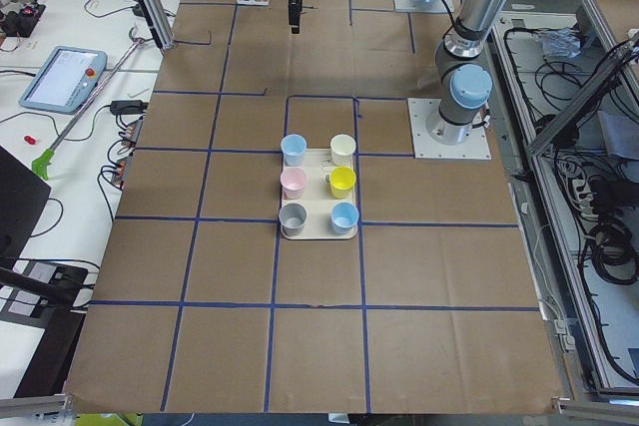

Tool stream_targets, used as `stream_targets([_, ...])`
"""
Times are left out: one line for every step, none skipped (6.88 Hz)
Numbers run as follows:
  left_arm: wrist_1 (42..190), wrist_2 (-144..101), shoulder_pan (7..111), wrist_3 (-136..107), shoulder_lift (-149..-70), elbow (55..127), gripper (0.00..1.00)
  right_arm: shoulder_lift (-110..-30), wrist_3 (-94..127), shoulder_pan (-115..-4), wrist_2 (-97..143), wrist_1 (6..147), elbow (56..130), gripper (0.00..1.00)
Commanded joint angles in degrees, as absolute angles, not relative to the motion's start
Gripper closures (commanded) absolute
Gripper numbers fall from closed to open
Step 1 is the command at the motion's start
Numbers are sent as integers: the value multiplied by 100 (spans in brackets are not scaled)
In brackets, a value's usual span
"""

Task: Transfer IKEA cup to right arm and place on rack

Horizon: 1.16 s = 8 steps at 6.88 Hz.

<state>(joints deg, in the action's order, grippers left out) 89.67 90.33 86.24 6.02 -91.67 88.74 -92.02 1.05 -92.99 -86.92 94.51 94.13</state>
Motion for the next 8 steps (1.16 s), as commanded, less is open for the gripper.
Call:
stream_targets([8974,8991,7836,1271,-9158,8973,0,-9193,105,-9299,-8701,9448,9422,0])
stream_targets([8956,9017,7518,1605,-9132,9087,0,-9193,105,-9299,-8692,9457,9413,0])
stream_targets([8973,9026,7141,2017,-9132,9105,0,-9185,105,-9299,-8692,9457,9422,0])
stream_targets([8982,9018,6710,2352,-9175,9114,0,-9185,105,-9299,-8684,9457,9422,0])
stream_targets([8974,8991,6384,2521,-9219,9166,0,-9185,105,-9299,-8666,9457,9439,0])
stream_targets([8869,8983,6363,2522,-9220,9332,0,-9193,114,-9299,-8631,9553,9422,0])
stream_targets([8538,8974,6363,2522,-9298,9517,0,-9176,158,-9308,-8622,10424,9518,0])
stream_targets([8169,8965,6372,2505,-9351,9771,0,-9097,367,-9308,-8622,11233,9623,0])
